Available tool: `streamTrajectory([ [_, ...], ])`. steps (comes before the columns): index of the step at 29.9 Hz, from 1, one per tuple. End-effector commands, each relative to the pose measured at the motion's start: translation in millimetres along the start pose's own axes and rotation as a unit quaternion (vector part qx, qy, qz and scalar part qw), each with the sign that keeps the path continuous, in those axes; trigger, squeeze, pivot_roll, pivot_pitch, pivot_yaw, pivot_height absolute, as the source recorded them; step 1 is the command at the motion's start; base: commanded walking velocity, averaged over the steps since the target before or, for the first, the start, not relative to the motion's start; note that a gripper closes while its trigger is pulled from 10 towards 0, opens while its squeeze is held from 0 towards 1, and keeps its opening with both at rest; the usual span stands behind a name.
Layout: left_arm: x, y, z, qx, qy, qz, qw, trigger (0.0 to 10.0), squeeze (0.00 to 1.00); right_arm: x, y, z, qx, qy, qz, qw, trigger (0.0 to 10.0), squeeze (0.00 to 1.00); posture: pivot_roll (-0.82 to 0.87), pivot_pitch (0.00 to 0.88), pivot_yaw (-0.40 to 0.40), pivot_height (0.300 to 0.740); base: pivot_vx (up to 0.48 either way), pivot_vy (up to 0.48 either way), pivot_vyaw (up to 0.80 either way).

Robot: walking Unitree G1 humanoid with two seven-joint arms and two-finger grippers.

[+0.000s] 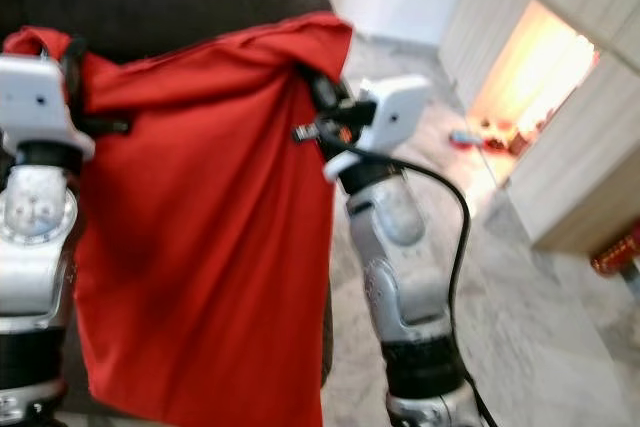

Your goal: Move the pillow to the sofa from floor

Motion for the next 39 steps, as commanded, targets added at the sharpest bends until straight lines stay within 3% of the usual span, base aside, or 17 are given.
streamTrajectory([
  [1, 3.4, -9.2, 24, -0.01, -0.049, -0.008, 0.999, 10.0, 0.0, 1.1, 4.6, 26, -0.005, -0.046, 0.022, 0.999, 10.0, 0.0, 0.16, 0.0, -0.158, 0.74, 0.315, 0.0, 0.0],
  [5, 1.3, -13.2, 20, -0.007, -0.041, -0.022, 0.999, 10.0, 0.0, 0.4, 19.8, 18, 0.011, -0.03, 0.062, 0.998, 10.0, 0.0, 0.16, 0.0, -0.159, 0.74, 0.0, 0.0, 0.0],
  [8, -5.6, -21.0, 3, -0.001, -0.004, -0.048, 0.999, 10.0, 0.0, -4.6, 29.9, -1, 0.007, 0.01, 0.088, 0.996, 10.0, 0.0, 0.17, 0.0, -0.159, 0.74, 0.0, 0.0, 0.0],
  [14, -17.0, -23.7, -24, 0.011, 0.06, -0.07, 0.996, 10.0, 0.0, -9.1, 15.8, -28, -0.03, 0.084, 0.064, 0.994, 10.0, 0.0, 0.17, 0.0, -0.161, 0.74, 0.0, 0.0, 0.0],
  [20, -23.8, -22.1, -39, 0.028, 0.098, -0.081, 0.991, 10.0, 0.0, -11.1, 21.0, -37, -0.046, 0.113, 0.089, 0.988, 10.0, 0.0, 0.16, 0.0, -0.164, 0.74, 0.0, 0.0, 0.0],
  [24, -29.5, -2.5, -61, 0.068, 0.145, -0.057, 0.985, 10.0, 0.0, -12.1, 28.7, -46, -0.074, 0.135, 0.11, 0.982, 10.0, 0.0, 0.17, 0.0, -0.166, 0.74, 0.0, 0.0, 0.0],
  [26, -33.2, 24.6, -78, 0.114, 0.194, -0.011, 0.974, 10.0, 0.0, -11.2, 31.0, -49, -0.079, 0.143, 0.112, 0.98, 10.0, 0.0, 0.17, 0.0, -0.167, 0.74, 0.0, 0.0, 0.0],
  [27, -33.2, 24.6, -78, 0.114, 0.194, -0.011, 0.974, 10.0, 0.0, -11.2, 31.0, -49, -0.079, 0.143, 0.112, 0.98, 10.0, 0.0, 0.17, 0.0, -0.167, 0.74, 0.0, 0.0, 0.0],
  [35, -42.4, 71.4, -92, 0.144, 0.24, 0.081, 0.957, 10.0, 0.0, -11.0, 35.9, -52, -0.089, 0.146, 0.125, 0.977, 10.0, 0.0, 0.17, 0.0, -0.175, 0.74, 0.0, 0.0, 0.0],
  [39, -39.2, 73.5, -93, 0.134, 0.236, 0.084, 0.959, 10.0, 0.0, -10.5, 35.0, -53, -0.094, 0.147, 0.122, 0.977, 10.0, 0.0, 0.17, 0.0, -0.176, 0.74, 0.0, 0.0, 0.0],
])
Point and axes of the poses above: a point about 5 cm out from each wrist's last joint towards the gripper, its own x axis pointing out of the wrist towards the gripper, its own z axis along the axis of the wrist's last joint, y = z × x, the point moved 2 cm from there along x, pointing out of the wrist towards the gripper, and after that the axes turned 1 degree about x, right-handed, at the moved point
